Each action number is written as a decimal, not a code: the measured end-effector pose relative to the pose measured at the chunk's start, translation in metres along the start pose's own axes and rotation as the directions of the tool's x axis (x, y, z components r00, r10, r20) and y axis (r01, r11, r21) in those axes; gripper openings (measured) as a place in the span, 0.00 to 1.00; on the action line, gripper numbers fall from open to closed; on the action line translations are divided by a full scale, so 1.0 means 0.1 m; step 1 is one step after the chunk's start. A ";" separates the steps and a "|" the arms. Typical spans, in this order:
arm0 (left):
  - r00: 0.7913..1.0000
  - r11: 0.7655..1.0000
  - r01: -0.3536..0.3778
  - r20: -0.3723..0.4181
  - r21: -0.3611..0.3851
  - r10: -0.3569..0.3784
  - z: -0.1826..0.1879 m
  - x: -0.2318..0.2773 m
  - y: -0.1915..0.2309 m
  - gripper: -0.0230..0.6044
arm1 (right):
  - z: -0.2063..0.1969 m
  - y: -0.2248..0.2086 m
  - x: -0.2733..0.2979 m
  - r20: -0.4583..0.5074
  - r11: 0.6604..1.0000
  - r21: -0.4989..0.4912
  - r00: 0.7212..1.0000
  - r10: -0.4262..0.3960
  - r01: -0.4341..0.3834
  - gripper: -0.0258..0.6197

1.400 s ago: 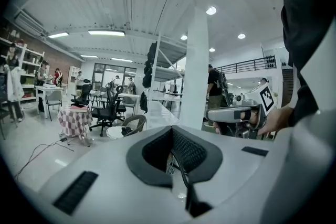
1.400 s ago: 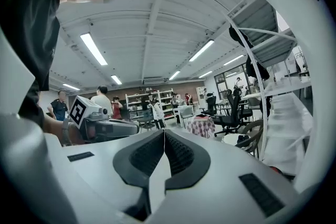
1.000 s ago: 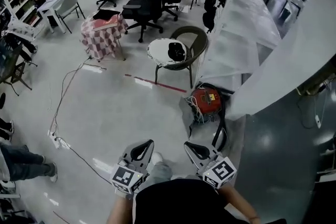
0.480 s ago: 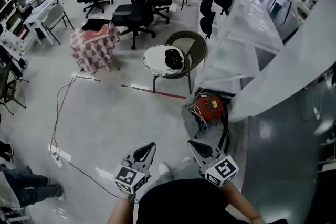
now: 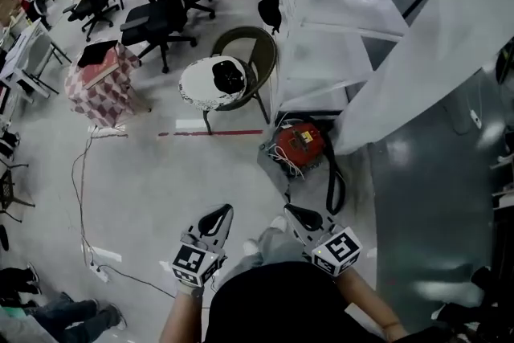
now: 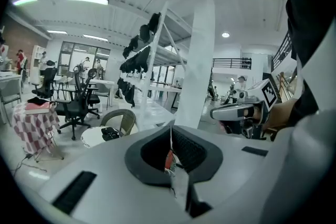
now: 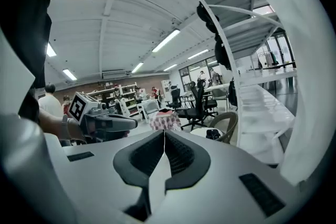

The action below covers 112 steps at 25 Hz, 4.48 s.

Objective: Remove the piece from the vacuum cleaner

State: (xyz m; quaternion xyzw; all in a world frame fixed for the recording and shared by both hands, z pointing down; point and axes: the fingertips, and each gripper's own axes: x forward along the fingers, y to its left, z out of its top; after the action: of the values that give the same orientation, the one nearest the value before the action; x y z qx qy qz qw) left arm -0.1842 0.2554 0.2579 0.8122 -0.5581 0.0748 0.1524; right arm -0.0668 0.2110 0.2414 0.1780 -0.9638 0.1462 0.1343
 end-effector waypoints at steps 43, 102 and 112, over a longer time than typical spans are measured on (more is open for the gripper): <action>0.595 0.785 0.619 -0.662 0.015 -0.456 -2.52 3.40 0.26 0.20 | -2.73 -2.54 0.86 -0.372 0.787 0.351 0.846 -0.381 0.508 0.18; 0.322 0.457 0.874 -0.901 0.164 -0.292 -5.60 4.69 0.98 0.13 | -5.61 -3.45 2.11 -0.621 0.837 0.292 0.758 -0.202 0.462 0.12; 0.317 0.454 0.875 -0.908 0.168 -0.274 -5.63 4.61 0.99 0.12 | -5.75 -3.31 2.10 -0.624 0.819 0.340 0.763 -0.171 0.462 0.11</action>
State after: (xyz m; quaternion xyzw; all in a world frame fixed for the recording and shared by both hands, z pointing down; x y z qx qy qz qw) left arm -0.0798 0.0019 0.9392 0.8348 0.0005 0.5410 0.1021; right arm -0.0103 0.0407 0.9137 0.3192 -0.7667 0.3977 0.3899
